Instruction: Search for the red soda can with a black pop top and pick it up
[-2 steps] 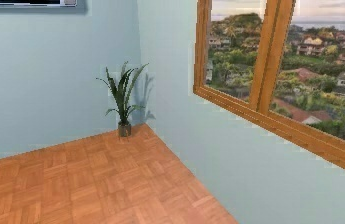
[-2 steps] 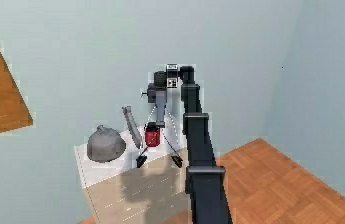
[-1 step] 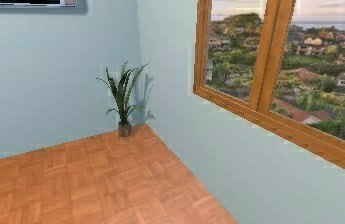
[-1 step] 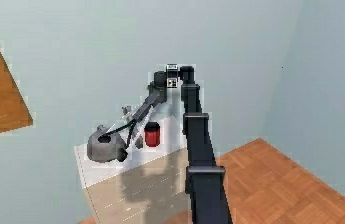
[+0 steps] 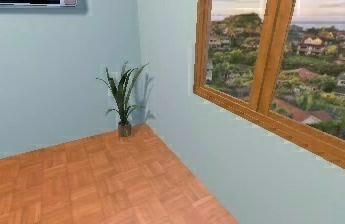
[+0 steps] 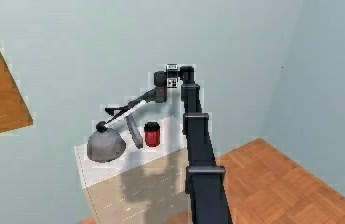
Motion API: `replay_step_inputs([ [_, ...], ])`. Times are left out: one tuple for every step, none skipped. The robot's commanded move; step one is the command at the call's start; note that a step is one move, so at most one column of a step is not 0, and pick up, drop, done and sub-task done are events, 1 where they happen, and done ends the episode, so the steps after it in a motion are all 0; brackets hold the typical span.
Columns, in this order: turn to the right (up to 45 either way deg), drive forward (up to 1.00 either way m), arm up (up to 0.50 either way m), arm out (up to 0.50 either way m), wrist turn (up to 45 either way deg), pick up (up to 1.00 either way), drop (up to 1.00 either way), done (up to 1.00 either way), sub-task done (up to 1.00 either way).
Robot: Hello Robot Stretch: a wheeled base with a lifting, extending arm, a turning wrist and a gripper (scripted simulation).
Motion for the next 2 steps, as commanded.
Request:
replay_step_inputs([
  [0.0,0.00,0.00,0.00,45.0,0.00,0.00,0.00,0.00],
  [0.0,0.00,0.00,0.00,27.0,0.00,0.00,0.00,0.00],
])
